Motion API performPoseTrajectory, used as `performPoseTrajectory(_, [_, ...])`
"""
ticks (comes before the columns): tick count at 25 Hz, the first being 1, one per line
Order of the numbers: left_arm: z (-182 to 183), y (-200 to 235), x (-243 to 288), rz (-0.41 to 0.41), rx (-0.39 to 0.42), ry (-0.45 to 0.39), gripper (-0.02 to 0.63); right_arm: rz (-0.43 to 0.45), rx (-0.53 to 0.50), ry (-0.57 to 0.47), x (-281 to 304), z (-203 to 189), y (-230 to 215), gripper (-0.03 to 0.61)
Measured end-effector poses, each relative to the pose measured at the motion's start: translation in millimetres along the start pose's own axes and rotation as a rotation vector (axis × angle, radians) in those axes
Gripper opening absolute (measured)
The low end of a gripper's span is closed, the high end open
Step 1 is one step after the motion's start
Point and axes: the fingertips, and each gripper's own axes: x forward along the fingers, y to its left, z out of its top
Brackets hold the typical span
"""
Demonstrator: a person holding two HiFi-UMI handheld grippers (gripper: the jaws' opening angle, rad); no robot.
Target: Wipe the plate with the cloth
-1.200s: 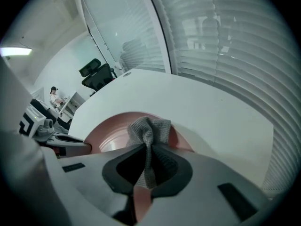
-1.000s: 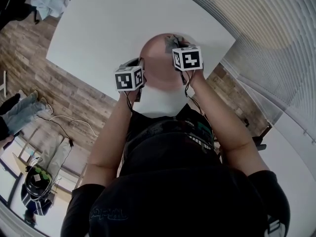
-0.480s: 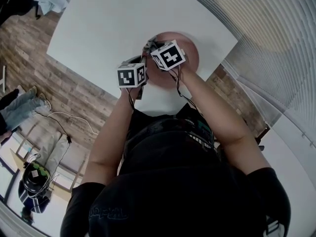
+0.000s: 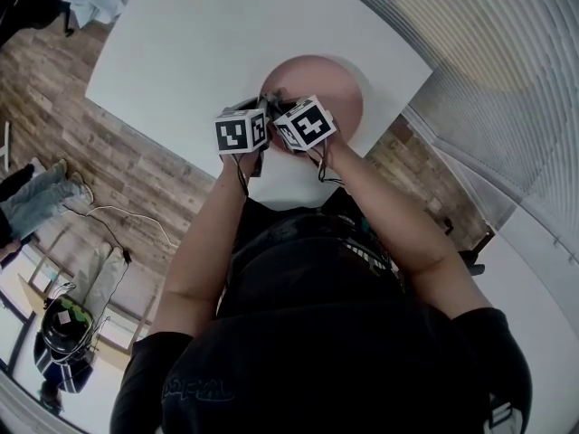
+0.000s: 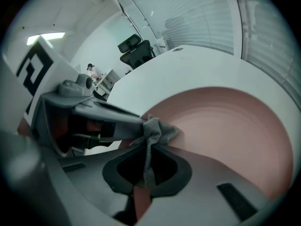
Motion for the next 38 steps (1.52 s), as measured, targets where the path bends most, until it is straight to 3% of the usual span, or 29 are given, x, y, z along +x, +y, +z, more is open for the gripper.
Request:
performPoseTrajectory(5, [0, 0, 1, 0.002, 0.000, -0.002, 0.028, 0.057, -0.041, 0.065, -2, -36, 23, 0.035])
performPoseTrajectory(11, [5, -1, 2, 0.014, 0.017, -0.005, 0.028, 0.035, -0.073, 0.191, -17, -68, 20, 0.035])
performPoseTrajectory(16, [5, -1, 5, 0.019, 0.031, -0.005, 0.028, -0.041, -0.126, 0.332, -40, -105, -2, 0.035])
performPoseTrajectory(21, [5, -2, 5, 0.023, 0.049, 0.003, 0.028, -0.195, -0.142, 0.410, -68, -122, -48, 0.035])
performPoseTrajectory(27, [6, -6, 7, 0.030, 0.116, 0.031, 0.029, -0.321, -0.125, 0.386, -93, -104, -105, 0.036])
performPoseTrajectory(32, [8, -7, 8, 0.018, 0.136, 0.046, 0.029, -0.455, -0.204, 0.335, -94, -59, -141, 0.036])
performPoseTrajectory(38, [7, -5, 6, 0.004, 0.124, 0.051, 0.029, -0.467, -0.275, 0.201, -73, 4, -145, 0.035])
